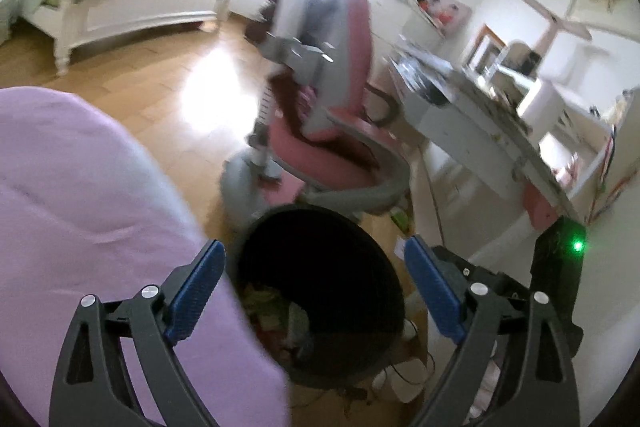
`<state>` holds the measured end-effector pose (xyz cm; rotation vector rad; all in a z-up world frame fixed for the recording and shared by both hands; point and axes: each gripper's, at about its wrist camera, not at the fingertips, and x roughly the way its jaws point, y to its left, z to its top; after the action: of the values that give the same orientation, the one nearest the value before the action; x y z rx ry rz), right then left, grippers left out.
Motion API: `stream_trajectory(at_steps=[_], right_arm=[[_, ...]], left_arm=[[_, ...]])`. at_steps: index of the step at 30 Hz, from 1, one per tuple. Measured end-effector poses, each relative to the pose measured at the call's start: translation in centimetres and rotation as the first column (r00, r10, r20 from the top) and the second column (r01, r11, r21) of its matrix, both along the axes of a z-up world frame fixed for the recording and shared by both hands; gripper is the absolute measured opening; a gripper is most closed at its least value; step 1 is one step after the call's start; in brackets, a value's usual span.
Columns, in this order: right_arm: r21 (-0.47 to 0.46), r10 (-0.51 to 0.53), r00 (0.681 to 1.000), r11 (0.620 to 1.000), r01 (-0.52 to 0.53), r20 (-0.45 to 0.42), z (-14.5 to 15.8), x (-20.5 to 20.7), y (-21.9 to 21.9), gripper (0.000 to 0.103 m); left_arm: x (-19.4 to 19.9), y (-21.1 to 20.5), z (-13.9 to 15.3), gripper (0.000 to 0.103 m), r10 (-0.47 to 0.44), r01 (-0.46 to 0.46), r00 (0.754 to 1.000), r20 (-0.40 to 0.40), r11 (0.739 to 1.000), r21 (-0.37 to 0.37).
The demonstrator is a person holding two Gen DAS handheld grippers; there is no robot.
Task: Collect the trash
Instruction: 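Move both open tools back to the table, then grasp the pink hair roller with the left tool while the right tool grasps the purple spray bottle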
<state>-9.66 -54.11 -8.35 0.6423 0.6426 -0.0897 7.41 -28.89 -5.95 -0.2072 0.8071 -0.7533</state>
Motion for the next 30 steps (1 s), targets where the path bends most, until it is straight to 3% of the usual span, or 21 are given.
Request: stream_trajectory(at_steps=[3, 6, 9, 13, 17, 19, 21, 26, 27, 29, 30], right_arm=[[-0.014, 0.041, 0.999, 0.999, -0.041, -0.005, 0.4, 1.0, 1.9, 0.069], [-0.029, 0.091, 0.996, 0.995, -0.091, -0.008, 0.7, 2.2, 4.3, 0.069], [-0.049, 0.155, 0.988, 0.987, -0.155, -0.016, 1.1, 3.5, 7.4, 0.069], [-0.069, 0.237, 0.971, 0.969, -0.238, -0.028, 1.4, 4.7, 11.4, 0.069], [-0.094, 0.319, 0.947, 0.942, -0.322, -0.043, 1.9, 5.7, 15.8, 0.069], [-0.105, 0.35, 0.936, 0.93, -0.353, -0.048, 2.3, 6.0, 17.6, 0.069], [-0.114, 0.376, 0.925, 0.918, -0.38, -0.052, 2.6, 6.5, 19.3, 0.069], [-0.149, 0.45, 0.891, 0.878, -0.455, -0.067, 3.7, 7.5, 24.3, 0.069], [-0.157, 0.464, 0.883, 0.869, -0.468, -0.068, 3.8, 7.5, 25.3, 0.069], [-0.174, 0.498, 0.864, 0.847, -0.503, -0.071, 4.3, 7.9, 27.4, 0.069], [-0.181, 0.515, 0.854, 0.836, -0.518, -0.072, 4.5, 8.1, 28.5, 0.069]], left_arm=[[0.3, 4.7, 0.7, 0.09, 0.102, -0.102, 0.995, 0.018, 0.995, -0.004], [0.6, 10.2, 1.2, 0.09, 0.226, -0.226, 0.973, 0.038, 0.974, -0.007], [1.0, 15.8, 1.3, 0.09, 0.337, -0.338, 0.94, 0.059, 0.941, 0.006], [2.9, 24.0, 1.3, 0.09, 0.485, -0.486, 0.873, 0.051, 0.874, 0.016], [6.0, 29.8, 0.4, 0.09, 0.558, -0.558, 0.83, 0.026, 0.826, 0.084], [7.9, 31.0, -0.6, 0.09, 0.567, -0.559, 0.823, -0.005, 0.813, 0.162], [9.2, 31.5, -1.6, 0.09, 0.564, -0.548, 0.825, -0.031, 0.813, 0.196], [10.9, 29.7, -3.0, 0.089, 0.496, -0.474, 0.868, 0.008, 0.824, 0.311], [11.1, 29.8, -3.2, 0.087, 0.486, -0.465, 0.874, 0.011, 0.83, 0.308], [11.3, 30.2, -3.2, 0.073, 0.489, -0.468, 0.872, 0.01, 0.829, 0.305], [11.1, 30.6, -3.3, 0.072, 0.491, -0.472, 0.871, 0.016, 0.827, 0.305]])
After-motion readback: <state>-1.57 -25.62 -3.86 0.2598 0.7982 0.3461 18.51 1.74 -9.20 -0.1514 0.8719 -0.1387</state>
